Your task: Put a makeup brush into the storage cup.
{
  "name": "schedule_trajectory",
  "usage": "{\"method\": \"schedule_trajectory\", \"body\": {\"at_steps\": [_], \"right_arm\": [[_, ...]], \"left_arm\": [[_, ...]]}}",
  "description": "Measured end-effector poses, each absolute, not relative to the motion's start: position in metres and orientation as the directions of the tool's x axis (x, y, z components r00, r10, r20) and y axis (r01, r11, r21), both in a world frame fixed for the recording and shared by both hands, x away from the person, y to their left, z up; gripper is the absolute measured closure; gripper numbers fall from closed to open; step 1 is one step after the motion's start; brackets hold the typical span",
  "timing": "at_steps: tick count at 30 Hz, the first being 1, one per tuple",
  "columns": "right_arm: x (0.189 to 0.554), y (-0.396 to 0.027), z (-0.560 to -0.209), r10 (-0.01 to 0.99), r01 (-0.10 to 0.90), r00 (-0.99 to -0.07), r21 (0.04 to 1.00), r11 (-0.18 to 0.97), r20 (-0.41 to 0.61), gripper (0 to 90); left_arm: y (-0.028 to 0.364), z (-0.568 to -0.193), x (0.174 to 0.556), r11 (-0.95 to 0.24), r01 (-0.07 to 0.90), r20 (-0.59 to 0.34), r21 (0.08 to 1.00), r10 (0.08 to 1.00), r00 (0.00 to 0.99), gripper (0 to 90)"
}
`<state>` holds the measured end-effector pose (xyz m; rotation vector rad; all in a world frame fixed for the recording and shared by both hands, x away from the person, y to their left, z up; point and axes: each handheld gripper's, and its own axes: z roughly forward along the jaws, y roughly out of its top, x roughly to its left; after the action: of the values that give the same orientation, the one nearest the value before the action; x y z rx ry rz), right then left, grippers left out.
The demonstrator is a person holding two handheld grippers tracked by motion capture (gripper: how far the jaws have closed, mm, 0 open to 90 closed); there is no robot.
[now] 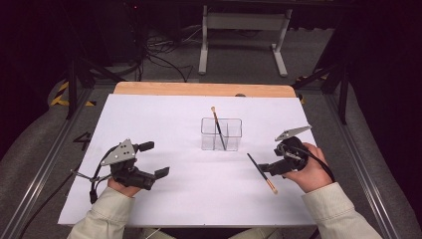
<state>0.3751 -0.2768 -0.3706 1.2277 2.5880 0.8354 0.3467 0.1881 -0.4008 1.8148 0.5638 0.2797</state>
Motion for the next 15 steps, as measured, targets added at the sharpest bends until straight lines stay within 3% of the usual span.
{"method": "schedule_trajectory", "body": {"at_steps": [15], "right_arm": [[0.381,-0.269,-0.387,0.773,0.705,-0.631,0.463,0.538,0.062,15.5]], "left_arm": [[0.188,-0.401,0.348,-0.230,0.233,-0.089,0.945,0.505,0.858,0.1]]}}
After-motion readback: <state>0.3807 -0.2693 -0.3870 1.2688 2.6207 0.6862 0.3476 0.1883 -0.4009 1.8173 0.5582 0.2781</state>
